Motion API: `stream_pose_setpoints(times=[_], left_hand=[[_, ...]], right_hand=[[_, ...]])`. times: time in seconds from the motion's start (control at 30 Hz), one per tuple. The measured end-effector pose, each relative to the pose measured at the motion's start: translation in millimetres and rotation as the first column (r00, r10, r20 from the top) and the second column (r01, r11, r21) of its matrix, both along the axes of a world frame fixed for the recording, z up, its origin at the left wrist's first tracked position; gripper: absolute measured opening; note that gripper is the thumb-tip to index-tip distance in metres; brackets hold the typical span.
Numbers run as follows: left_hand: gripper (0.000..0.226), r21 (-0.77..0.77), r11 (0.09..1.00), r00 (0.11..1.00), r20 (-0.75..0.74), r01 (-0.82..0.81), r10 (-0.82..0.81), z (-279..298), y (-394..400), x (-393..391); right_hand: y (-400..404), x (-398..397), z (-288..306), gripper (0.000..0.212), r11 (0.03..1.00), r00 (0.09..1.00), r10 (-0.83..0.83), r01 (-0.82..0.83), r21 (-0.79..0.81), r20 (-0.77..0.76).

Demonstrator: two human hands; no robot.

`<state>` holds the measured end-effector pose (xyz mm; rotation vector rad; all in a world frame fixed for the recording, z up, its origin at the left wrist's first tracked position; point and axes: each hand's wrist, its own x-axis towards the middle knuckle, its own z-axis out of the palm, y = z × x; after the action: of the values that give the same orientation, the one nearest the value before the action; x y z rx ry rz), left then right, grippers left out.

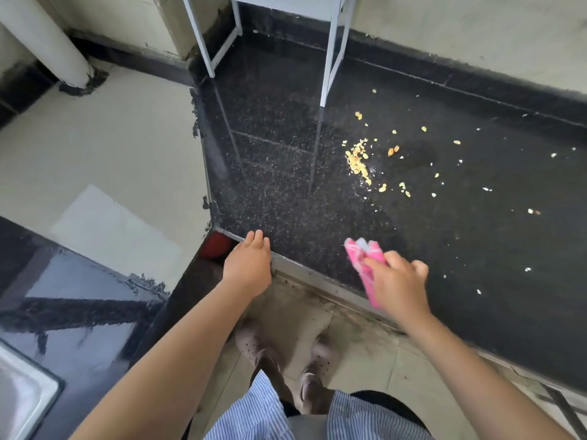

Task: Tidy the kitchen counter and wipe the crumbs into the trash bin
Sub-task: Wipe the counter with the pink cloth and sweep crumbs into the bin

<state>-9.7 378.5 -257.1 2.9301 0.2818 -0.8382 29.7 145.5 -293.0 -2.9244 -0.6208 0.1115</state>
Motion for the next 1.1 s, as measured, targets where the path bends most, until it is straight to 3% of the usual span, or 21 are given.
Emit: stream_pose_setpoints(times=[0.13,0.2,0.33,0.5,0.57,0.67,0.77,0.83,0.93,1.03,1.1], left_hand=[[0.058,-0.009,1.000,1.000,-0.013,-0.017,0.017,2,-1,0],[0.057,-0.002,1.000,1.000,-0.027,-0.014,0.013,2,-2,2],[0.055,0.023,1.000,0.998,-0.068,-0.014,0.016,0,-2,7],[0.057,0.047,0.998,0.996,-0.075,-0.044,0.047,-4,-8,8],[0.057,0.054,0.997,0.995,-0.082,-0.054,0.059,-6,-10,6],[0.056,0.064,0.997,0.994,-0.094,-0.044,0.050,-9,-10,7],[0.055,0.073,0.996,0.992,-0.112,-0.040,0.048,-6,-10,9],[0.053,0.084,0.996,0.991,-0.132,-0.024,0.035,-2,-10,10],[0.047,0.103,0.995,0.986,-0.168,0.005,0.012,3,-7,16],[0.048,0.091,0.996,0.983,-0.185,0.017,0.000,7,-1,24],[0.048,0.050,0.999,0.988,-0.155,-0.018,0.025,6,4,30]], right_hand=[[-54,36,7,0.044,0.967,0.967,-0.255,0.255,-0.018,0.017],[-67,55,13,0.038,0.935,0.935,-0.354,0.354,-0.024,0.006],[-55,67,31,0.024,0.922,0.924,-0.348,0.368,0.123,-0.156],[2,29,45,0.040,0.993,0.997,-0.076,0.078,0.088,-0.027],[27,12,40,0.042,0.995,0.997,0.028,-0.021,0.099,-0.071],[38,6,18,0.034,0.996,0.994,0.077,-0.080,-0.029,-0.075],[18,26,15,0.018,0.999,0.993,-0.038,0.036,-0.020,-0.114],[-6,42,15,0.024,0.976,0.960,-0.215,0.218,-0.005,-0.181],[-43,69,21,0.031,0.895,0.885,-0.446,0.443,-0.057,-0.134],[-47,80,34,0.033,0.880,0.859,-0.469,0.474,-0.027,-0.207],[-31,77,55,0.033,0.918,0.903,-0.370,0.392,0.064,-0.219]])
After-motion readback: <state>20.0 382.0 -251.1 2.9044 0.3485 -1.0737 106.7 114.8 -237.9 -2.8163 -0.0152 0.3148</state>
